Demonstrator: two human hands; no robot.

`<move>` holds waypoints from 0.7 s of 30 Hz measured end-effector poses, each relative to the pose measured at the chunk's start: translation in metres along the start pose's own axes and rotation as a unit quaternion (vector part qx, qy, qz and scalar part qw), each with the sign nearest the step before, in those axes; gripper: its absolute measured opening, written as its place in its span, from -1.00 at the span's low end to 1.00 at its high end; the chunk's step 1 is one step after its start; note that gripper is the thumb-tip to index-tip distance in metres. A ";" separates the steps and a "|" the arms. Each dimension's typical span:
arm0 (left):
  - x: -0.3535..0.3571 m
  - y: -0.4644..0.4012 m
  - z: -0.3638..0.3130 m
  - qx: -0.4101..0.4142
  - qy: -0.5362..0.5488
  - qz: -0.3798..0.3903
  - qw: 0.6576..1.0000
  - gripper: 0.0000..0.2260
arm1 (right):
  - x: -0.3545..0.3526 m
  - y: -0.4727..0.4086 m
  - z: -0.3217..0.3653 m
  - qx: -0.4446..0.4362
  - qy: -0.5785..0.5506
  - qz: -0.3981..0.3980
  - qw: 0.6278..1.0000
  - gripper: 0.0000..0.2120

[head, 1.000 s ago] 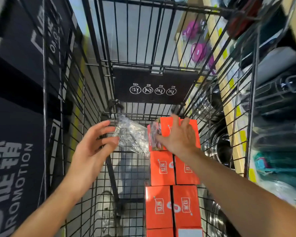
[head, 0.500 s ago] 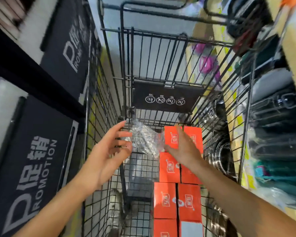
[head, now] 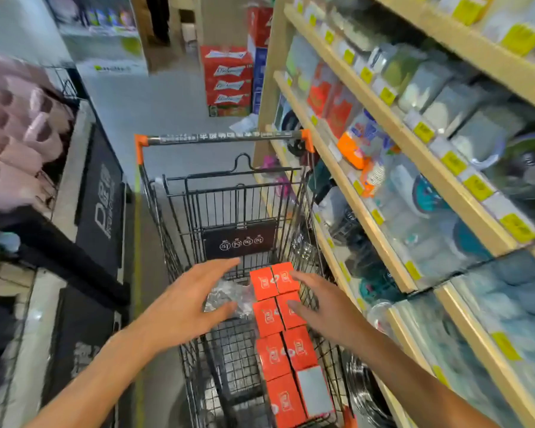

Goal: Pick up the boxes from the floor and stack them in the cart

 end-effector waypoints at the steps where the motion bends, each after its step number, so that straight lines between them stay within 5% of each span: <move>1: -0.006 0.001 -0.014 0.018 -0.017 0.006 1.000 -0.31 | -0.012 0.018 0.006 -0.007 0.003 -0.018 1.000 -0.40; 16: -0.004 0.037 -0.261 0.200 -0.210 0.010 0.957 -0.30 | -0.101 0.285 -0.016 0.013 0.079 -0.184 0.980 -0.07; 21: 0.027 0.042 -0.329 0.247 -0.249 0.022 0.936 -0.27 | -0.097 0.372 -0.050 0.053 0.076 -0.229 0.969 -0.20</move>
Point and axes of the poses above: each hand's wrist, its own y-axis away from the middle knuckle, its own x-axis out of the palm, z = x × y, the point moved 6 cm from there along -y, towards the middle knuckle, and after that the axes turned 8 degrees about z, right-handed, at the moved point
